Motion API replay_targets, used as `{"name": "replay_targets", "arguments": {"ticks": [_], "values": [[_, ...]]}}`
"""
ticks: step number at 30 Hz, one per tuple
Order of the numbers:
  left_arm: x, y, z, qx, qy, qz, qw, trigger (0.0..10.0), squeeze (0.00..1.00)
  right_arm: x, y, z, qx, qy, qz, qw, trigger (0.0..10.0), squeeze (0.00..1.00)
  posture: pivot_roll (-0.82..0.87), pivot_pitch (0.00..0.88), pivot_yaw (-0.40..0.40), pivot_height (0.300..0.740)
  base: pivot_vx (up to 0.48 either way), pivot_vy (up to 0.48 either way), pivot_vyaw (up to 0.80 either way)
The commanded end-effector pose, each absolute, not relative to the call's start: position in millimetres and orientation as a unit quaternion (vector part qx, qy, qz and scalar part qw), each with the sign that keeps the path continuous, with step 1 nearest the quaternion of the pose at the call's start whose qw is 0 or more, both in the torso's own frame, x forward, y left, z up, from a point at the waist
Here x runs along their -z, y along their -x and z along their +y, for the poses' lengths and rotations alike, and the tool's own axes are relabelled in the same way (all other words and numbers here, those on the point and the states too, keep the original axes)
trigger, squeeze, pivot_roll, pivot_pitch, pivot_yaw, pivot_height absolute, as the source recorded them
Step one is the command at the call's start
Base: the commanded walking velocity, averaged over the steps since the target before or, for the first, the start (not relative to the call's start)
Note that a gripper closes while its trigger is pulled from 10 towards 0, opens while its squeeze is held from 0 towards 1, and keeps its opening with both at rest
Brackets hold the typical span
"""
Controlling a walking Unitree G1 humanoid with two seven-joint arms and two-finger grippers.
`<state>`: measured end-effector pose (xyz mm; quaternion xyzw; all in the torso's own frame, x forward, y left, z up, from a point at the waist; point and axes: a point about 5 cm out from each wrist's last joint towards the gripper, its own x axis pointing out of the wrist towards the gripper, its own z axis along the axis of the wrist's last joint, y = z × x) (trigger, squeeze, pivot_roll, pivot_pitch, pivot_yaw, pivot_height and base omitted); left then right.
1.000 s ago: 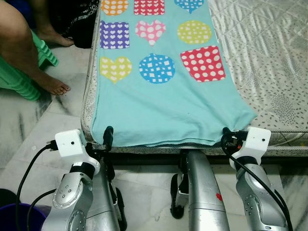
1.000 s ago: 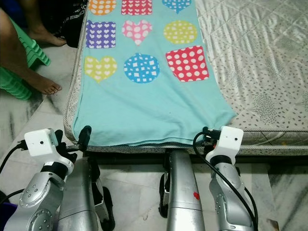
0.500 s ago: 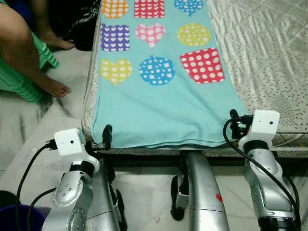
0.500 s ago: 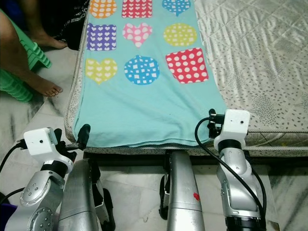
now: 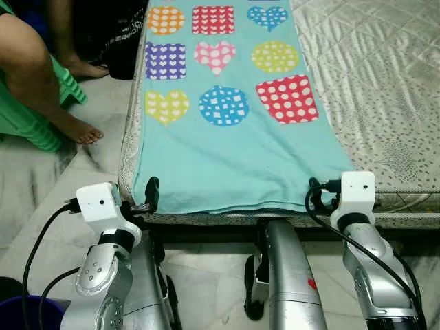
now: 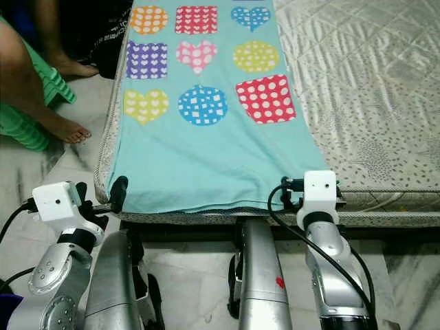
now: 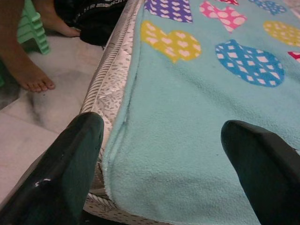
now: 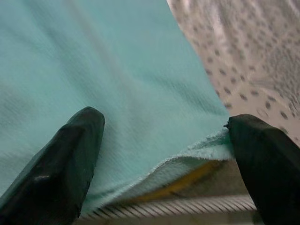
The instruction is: Clean up the room
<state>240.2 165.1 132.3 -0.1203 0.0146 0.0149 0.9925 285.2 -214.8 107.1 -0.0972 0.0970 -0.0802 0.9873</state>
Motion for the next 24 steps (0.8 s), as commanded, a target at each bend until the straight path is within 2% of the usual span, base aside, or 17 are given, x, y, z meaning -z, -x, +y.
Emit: {"name": "replay_targets", "arguments": {"ticks": [1, 10, 18, 24], "values": [[-126.6, -237.7, 166.5, -0.016, 0.117, 0.026, 0.993, 10.0, 0.0, -95.6, -279.9, -221.5, 0.09, 0.105, 0.133, 0.981, 10.0, 1.0, -0.07, 0.249, 0.012, 0.532, 0.0, 0.0, 0.0], [-124.9, -237.0, 167.8, -0.018, 0.117, 0.028, 0.993, 10.0, 0.0, -90.8, -275.0, -235.5, 0.106, 0.13, 0.148, 0.975, 10.0, 1.0, -0.07, 0.248, 0.012, 0.532, 0.0, 0.0, 0.0], [-123.2, -236.9, 168.1, -0.017, 0.116, 0.032, 0.993, 10.0, 0.0, -81.3, -263.4, -258.2, 0.113, 0.197, 0.183, 0.957, 10.0, 1.0, -0.08, 0.244, 0.015, 0.532, 0.0, 0.0, 0.0], [-122.5, -237.1, 167.8, -0.014, 0.116, 0.033, 0.993, 10.0, 0.0, -85.4, -265.3, -259.6, 0.118, 0.19, 0.168, 0.96, 10.0, 1.0, -0.09, 0.24, 0.018, 0.532, 0.0, 0.0, 0.0]]}}
